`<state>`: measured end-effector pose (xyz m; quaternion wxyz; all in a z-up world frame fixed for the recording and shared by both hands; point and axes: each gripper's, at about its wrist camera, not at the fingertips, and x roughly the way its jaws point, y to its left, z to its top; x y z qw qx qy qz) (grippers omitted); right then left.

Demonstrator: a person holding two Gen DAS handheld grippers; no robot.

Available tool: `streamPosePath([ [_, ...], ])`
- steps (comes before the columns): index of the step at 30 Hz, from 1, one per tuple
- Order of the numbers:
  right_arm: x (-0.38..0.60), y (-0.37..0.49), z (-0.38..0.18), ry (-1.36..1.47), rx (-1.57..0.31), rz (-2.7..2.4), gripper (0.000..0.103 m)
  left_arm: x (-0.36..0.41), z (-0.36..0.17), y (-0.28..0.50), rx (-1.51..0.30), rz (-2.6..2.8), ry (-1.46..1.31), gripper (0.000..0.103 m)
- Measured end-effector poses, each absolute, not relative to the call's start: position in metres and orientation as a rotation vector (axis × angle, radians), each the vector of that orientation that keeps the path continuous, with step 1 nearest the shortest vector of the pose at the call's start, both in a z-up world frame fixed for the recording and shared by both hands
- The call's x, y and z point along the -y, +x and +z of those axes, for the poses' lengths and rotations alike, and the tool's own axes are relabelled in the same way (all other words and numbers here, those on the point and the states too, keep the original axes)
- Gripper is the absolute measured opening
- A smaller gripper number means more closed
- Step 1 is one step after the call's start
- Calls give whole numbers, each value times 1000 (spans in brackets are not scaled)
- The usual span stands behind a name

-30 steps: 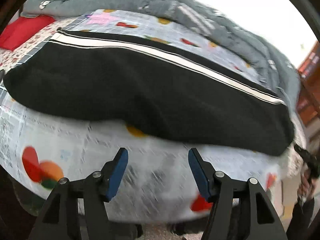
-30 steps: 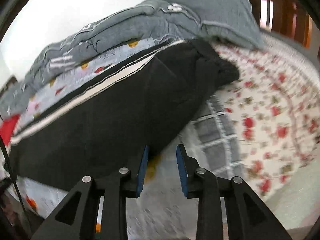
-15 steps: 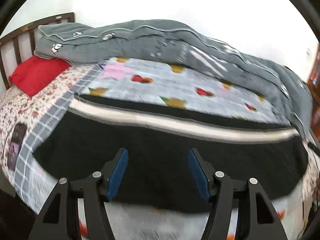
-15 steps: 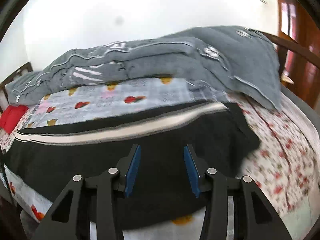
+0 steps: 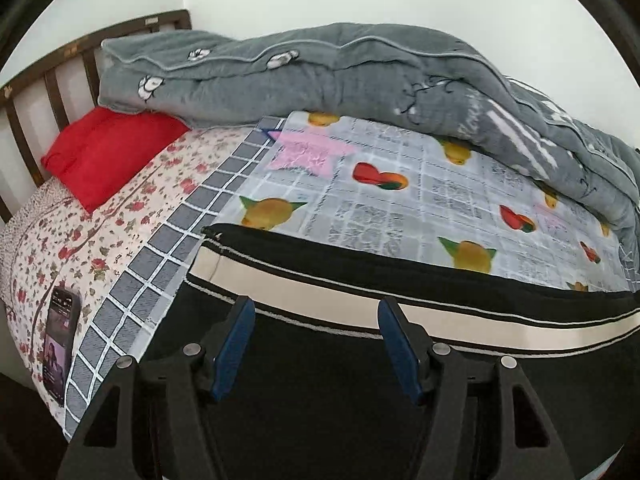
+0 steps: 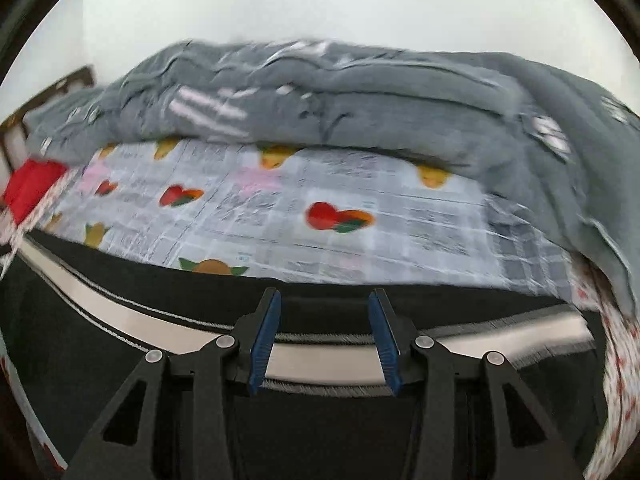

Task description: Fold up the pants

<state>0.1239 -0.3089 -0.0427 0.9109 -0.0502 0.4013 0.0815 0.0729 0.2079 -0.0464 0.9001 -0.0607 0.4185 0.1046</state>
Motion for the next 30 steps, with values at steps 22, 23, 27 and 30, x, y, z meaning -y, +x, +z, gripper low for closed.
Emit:
streamPosePath([
  [22, 259, 165, -114, -353, -952, 299, 1, -289, -104, 151, -991, 330, -146, 29],
  [23, 257, 164, -114, -354, -964, 321, 0, -289, -103, 149, -979, 327, -149, 28],
  [27, 247, 156, -113, -419, -934, 312, 0, -285, -88, 134, -893, 291, -139, 22],
  [30, 255, 153, -98, -334, -878, 329, 0, -299, -78, 130, -847, 266, -233, 22],
])
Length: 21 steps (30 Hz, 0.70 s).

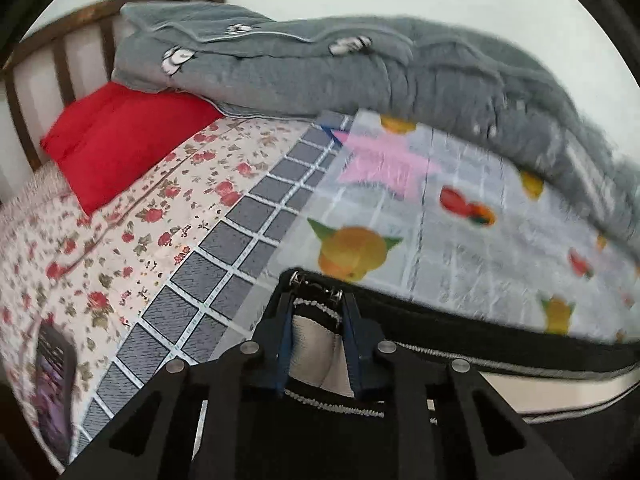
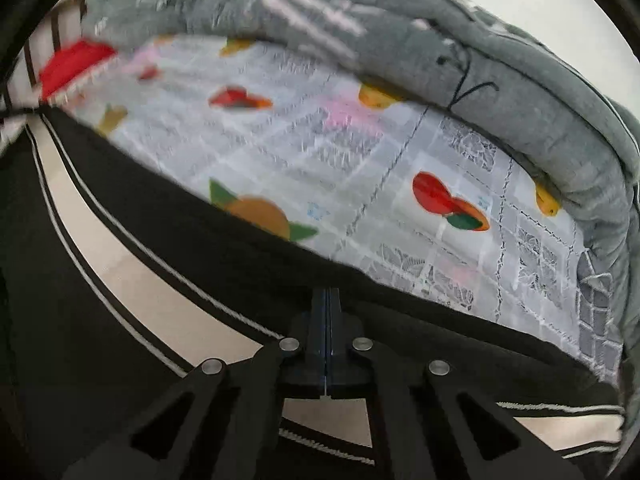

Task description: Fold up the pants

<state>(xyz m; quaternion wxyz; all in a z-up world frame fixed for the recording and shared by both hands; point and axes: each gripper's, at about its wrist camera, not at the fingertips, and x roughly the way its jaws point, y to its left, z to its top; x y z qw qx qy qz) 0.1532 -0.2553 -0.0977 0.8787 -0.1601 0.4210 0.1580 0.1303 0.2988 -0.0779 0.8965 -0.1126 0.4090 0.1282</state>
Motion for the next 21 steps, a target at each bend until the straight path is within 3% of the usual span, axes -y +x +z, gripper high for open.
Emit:
streamPosePath([
  [6, 258, 176, -78, -247, -852, 323, 0, -300, -76, 137, -808, 243, -266, 22],
  [9, 249, 174, -77, -290, -877, 381, 0, -297, -92, 145, -879, 253, -216, 23],
  [10, 251, 173, -77, -281, -890, 420, 4, -298, -93, 143, -880, 254, -218, 24],
  [11, 252, 171, -78, -279, -898, 437, 11, -299, -93, 141, -876, 259, -226, 25],
  [13, 258, 173, -83, -281, -914, 443, 59, -300, -93, 138, -871, 268, -260, 28],
  [14, 262, 176, -89, -276, -928, 454, 61, -299, -92, 137, -872, 271, -262, 28],
  [18, 266, 179, -110, -296, -970, 455, 54, -292, -89, 138, -882, 291, -218, 28],
  [19, 266, 176, -109, -299, -964, 465, 25, -290, -88, 138, -884, 291, -206, 28],
  [20, 264, 174, -111, -304, -978, 481, 8, -288, -88, 138, -887, 292, -193, 28],
  [21, 262, 171, -111, -324, -967, 474, 7, -287, -88, 139, -888, 295, -182, 28],
])
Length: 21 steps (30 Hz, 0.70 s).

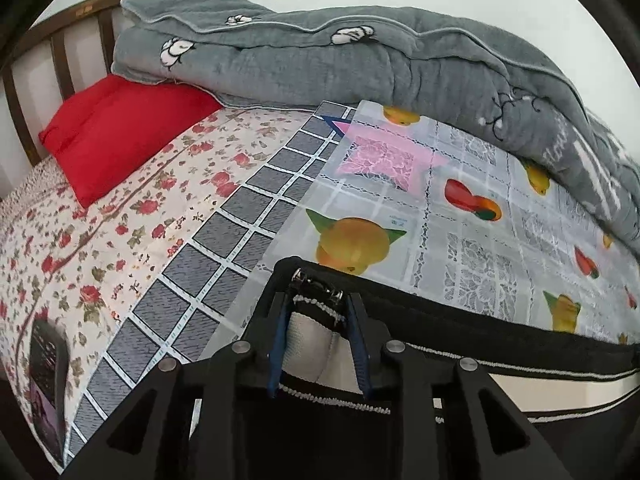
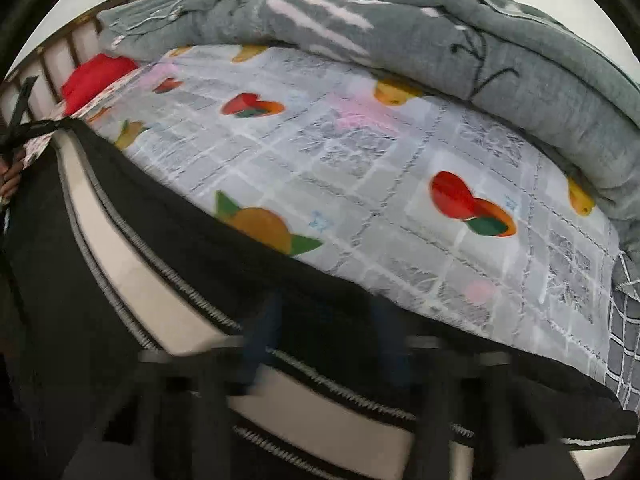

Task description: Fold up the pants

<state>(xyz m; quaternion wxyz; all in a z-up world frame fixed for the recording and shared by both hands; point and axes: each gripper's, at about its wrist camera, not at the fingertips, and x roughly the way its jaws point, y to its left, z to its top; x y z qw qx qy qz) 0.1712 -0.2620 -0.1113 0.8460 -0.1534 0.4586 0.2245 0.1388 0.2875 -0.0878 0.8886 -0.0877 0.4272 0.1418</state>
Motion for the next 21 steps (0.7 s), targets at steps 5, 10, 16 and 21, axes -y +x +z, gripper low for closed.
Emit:
streamPosePath([
  [5, 263, 164, -98, -338, -898, 459, 2, -286, -76, 129, -832, 271, -187, 21],
  [10, 271, 173, -74, -233, -818, 470, 2, -299, -70, 142, -837, 293, -239, 21],
  [16, 268, 190, -102, -225, -874, 420, 2, -295, -91, 144, -821, 327, -226, 21],
  [21, 274, 180, -81, -200, -820, 437, 2, -300, -84, 156, -815, 324, -240, 21],
])
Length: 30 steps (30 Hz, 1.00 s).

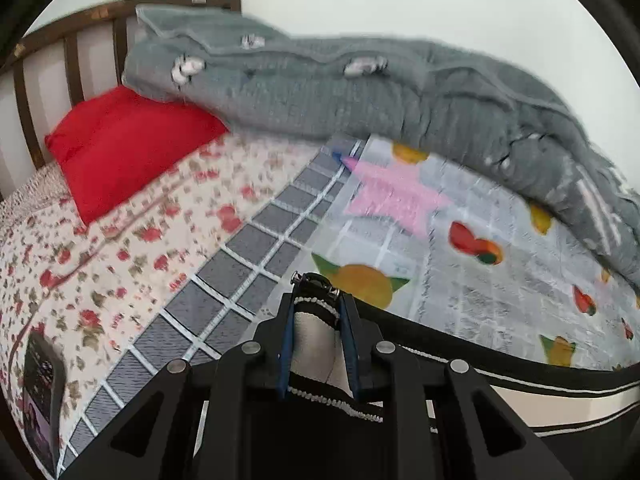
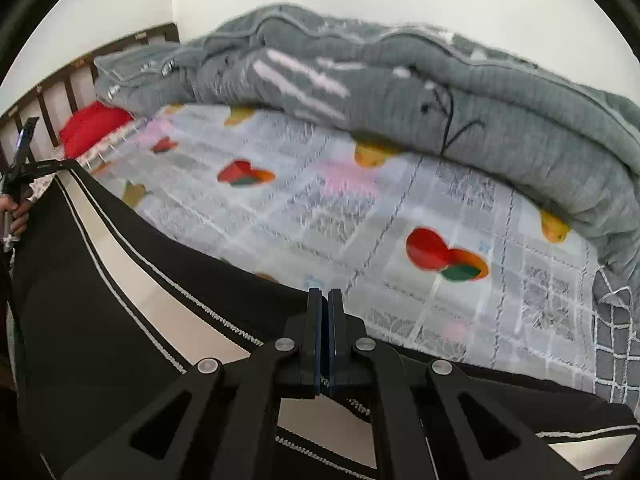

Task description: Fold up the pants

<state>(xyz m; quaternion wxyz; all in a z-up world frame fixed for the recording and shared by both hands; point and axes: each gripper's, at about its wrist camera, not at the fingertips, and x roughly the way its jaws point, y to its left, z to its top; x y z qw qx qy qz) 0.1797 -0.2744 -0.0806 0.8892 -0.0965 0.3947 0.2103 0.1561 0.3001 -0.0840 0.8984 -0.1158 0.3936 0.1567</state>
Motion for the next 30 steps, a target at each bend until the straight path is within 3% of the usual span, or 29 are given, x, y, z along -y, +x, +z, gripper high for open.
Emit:
streamPosePath([
  [3, 265, 193, -111, -243, -917, 401, 2, -290, -103, 169, -869, 379, -168, 21],
  [6, 258, 190, -108, -290, -908, 369, 5, -277, -103, 168, -868, 427, -84, 27],
  [8, 261, 186, -99, -302, -917, 357, 9, -274, -100, 168, -892, 432, -67, 44],
  [9, 265, 182, -94, -316, -912, 348, 9, -273, -97, 166, -898, 428, -67, 58],
  [11, 285, 170, -78, -329, -884, 343, 16, -271, -88, 155, -881, 413, -75, 61],
  [13, 314, 160, -63, -353, -844, 297, 46, -264, -78, 144, -863, 391, -78, 65],
  [15, 340, 159, -55, -385, -820, 250, 60, -257, -70, 138, -855, 359, -104, 70],
  [21, 401, 185, -82, -376, -979, 309, 66, -224, -54, 128, -837, 283, -195, 70],
  [23, 405, 189, -98, -365, -1004, 322, 60, -206, -54, 126, -859, 256, -204, 70],
  [25, 403, 183, -92, -375, -972, 323, 8, -193, -53, 121, -873, 238, -173, 70],
  [30, 408, 155, -65, -376, -830, 342, 6, -172, -46, 106, -850, 237, -110, 70],
])
